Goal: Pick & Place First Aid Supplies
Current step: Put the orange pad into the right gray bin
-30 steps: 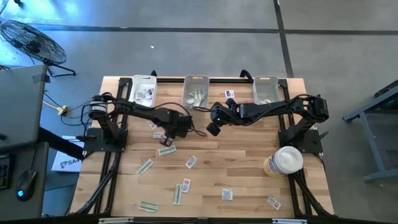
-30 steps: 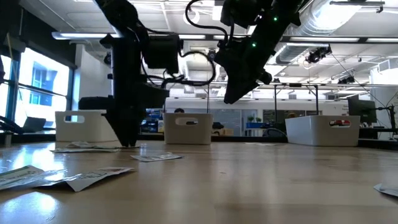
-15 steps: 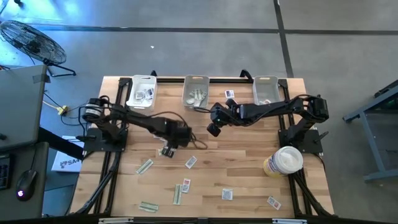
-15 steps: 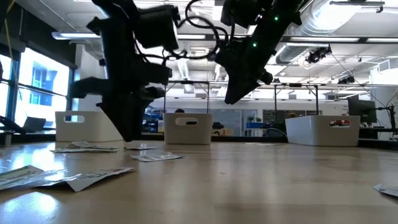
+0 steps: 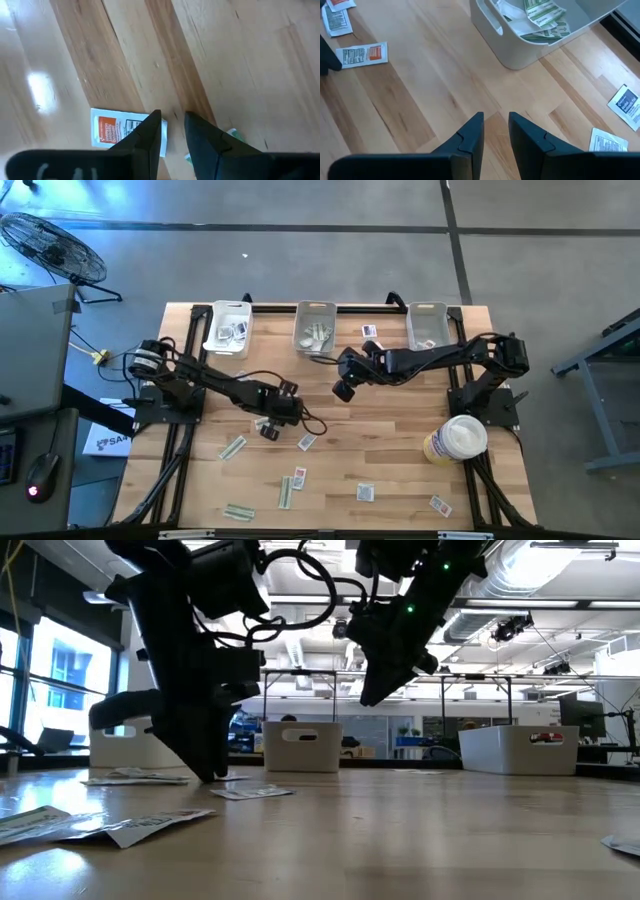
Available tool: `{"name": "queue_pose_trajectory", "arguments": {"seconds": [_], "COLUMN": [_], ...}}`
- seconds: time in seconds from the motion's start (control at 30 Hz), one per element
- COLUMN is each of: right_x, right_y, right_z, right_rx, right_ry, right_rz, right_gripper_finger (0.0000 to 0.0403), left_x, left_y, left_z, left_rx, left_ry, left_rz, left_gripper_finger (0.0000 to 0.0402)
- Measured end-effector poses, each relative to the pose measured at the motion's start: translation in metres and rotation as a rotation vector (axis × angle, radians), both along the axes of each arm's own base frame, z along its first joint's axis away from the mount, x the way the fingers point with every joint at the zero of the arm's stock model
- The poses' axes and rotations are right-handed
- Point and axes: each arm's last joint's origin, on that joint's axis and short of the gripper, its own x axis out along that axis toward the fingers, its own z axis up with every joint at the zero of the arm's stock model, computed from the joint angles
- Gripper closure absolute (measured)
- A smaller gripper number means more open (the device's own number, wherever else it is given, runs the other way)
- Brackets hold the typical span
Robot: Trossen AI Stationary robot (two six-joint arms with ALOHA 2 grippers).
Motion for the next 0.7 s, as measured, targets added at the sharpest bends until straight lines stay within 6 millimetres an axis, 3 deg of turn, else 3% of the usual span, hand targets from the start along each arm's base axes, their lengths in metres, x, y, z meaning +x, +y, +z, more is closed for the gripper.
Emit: {"name": "queue_pose_trajectory", "arguments": {"seconds": [0.27,0.7], "right_x": [0.001,0.001], "right_y": [0.000,0.000], "right_z": [0.000,0.000], "right_rx": [0.000,0.000], "right_ry": [-0.007,-0.007], "right_rz": [0.000,0.000], "right_gripper_finger": [0.0320,0.0320], "left_x": [0.001,0.003], "left_y": [0.001,0.027], "left_z": [0.002,0.002], "left_rx": [-0.001,-0.147], "left_ry": [-0.017,-0.013], "left_rz": [-0.017,0.021], "left_gripper_finger": [0.0316,0.0316]}}
